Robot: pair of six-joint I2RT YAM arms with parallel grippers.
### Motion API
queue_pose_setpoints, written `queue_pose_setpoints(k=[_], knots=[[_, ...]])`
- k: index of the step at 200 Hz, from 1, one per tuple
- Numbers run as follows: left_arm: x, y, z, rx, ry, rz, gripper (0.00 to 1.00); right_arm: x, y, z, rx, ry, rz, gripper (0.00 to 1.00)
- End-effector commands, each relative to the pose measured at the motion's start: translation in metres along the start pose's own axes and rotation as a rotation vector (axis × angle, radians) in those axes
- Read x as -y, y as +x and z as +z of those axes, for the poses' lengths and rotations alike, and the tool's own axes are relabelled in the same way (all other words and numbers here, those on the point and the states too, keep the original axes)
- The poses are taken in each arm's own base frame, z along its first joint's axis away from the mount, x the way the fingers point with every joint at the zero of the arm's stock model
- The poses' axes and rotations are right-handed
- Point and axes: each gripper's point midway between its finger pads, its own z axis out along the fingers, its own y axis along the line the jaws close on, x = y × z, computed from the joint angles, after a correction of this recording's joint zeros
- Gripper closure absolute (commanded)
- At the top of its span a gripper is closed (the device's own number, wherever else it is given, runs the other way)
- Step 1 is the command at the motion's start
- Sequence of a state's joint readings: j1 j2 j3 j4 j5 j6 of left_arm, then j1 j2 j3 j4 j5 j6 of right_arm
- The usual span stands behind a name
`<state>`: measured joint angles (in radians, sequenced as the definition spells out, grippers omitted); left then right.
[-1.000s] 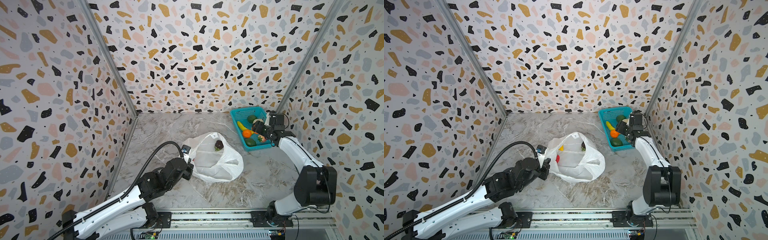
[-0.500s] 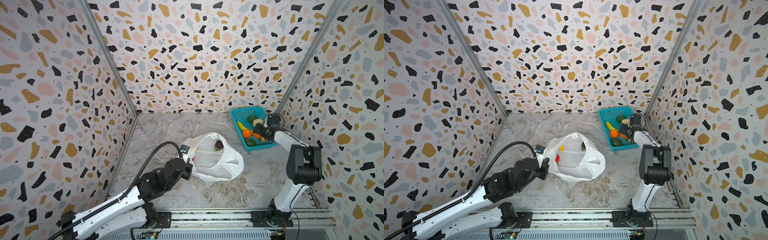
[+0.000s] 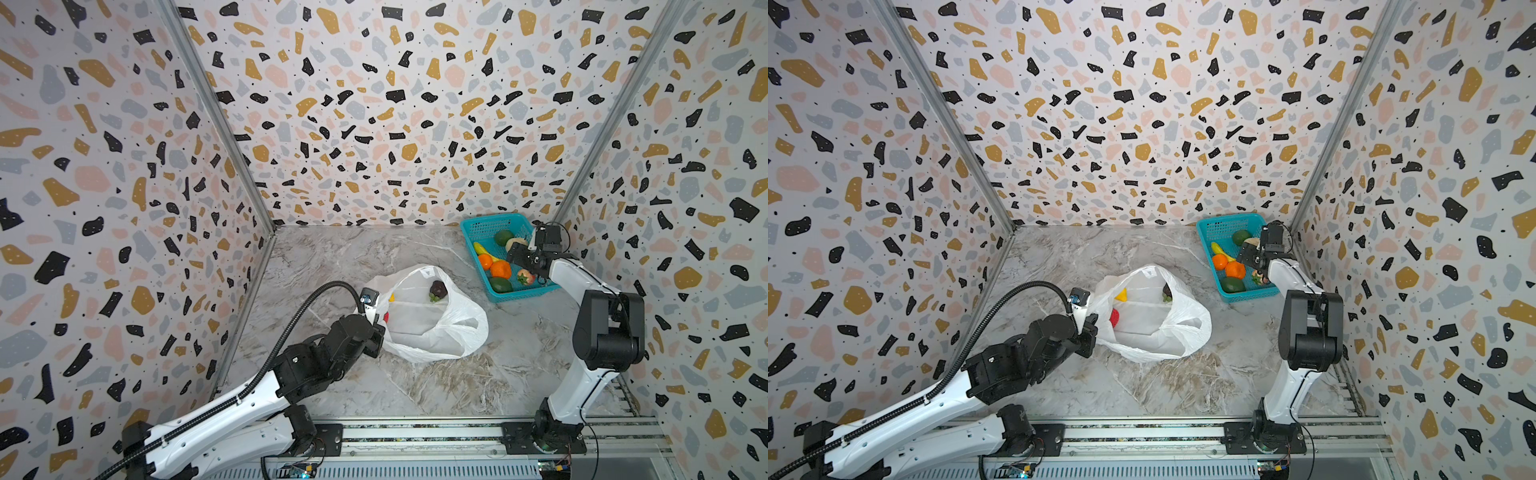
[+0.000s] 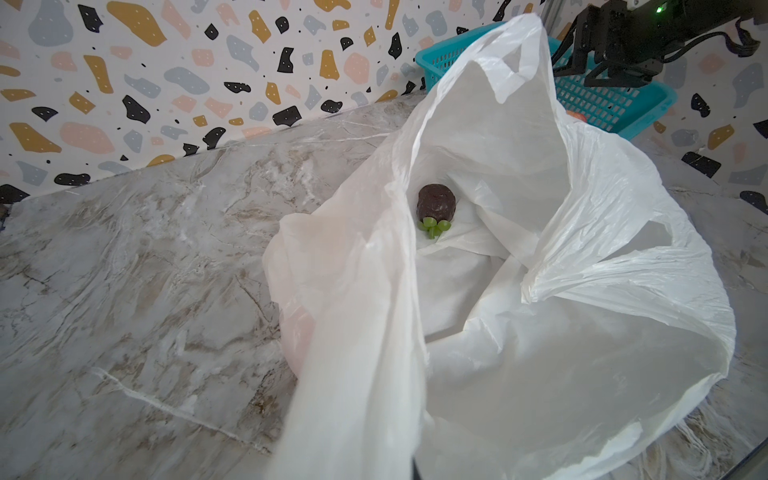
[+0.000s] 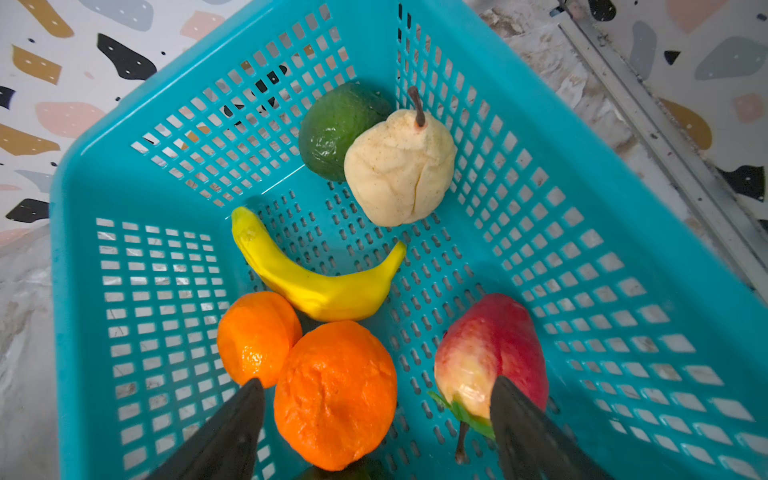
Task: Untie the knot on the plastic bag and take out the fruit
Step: 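Carry the orange over the teal basket and open the right gripper, then move the open right gripper back down into the bag mouth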
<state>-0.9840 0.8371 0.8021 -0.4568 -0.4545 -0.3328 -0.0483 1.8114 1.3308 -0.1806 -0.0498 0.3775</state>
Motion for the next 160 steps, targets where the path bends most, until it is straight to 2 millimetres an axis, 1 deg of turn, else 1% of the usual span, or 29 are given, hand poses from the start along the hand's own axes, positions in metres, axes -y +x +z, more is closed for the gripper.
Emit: queue_pose_setpoints(k=[1,26,51,71,108,121,144,160], knots=[[0.001,-0.018,-0.006,0.050,0.000,-0.012,1.00,-0.030,-0.022,-0.045,0.051,-0.095,-0.040,0.14],[-0.001,-0.018,-0.006,0.051,-0.007,-0.012,1.00,-0.060,-0.014,-0.079,0.043,-0.198,-0.086,0.15],[-0.003,-0.018,-0.007,0.050,-0.016,-0.010,1.00,-0.099,0.008,-0.119,0.005,-0.325,-0.138,0.15],[-0.005,-0.016,-0.007,0.044,-0.032,-0.005,1.00,-0.134,0.036,-0.152,-0.035,-0.428,-0.181,0.15],[-0.011,-0.014,-0.007,0.042,-0.064,0.001,1.00,-0.196,0.096,-0.208,-0.091,-0.583,-0.246,0.16],[-0.014,-0.015,-0.008,0.041,-0.077,0.005,1.00,-0.214,0.114,-0.225,-0.107,-0.621,-0.271,0.16],[-0.018,-0.018,-0.011,0.045,-0.096,0.014,1.00,-0.241,0.137,-0.251,-0.119,-0.689,-0.304,0.16],[-0.019,-0.020,-0.012,0.049,-0.101,0.018,1.00,-0.260,0.154,-0.266,-0.124,-0.750,-0.337,0.16]])
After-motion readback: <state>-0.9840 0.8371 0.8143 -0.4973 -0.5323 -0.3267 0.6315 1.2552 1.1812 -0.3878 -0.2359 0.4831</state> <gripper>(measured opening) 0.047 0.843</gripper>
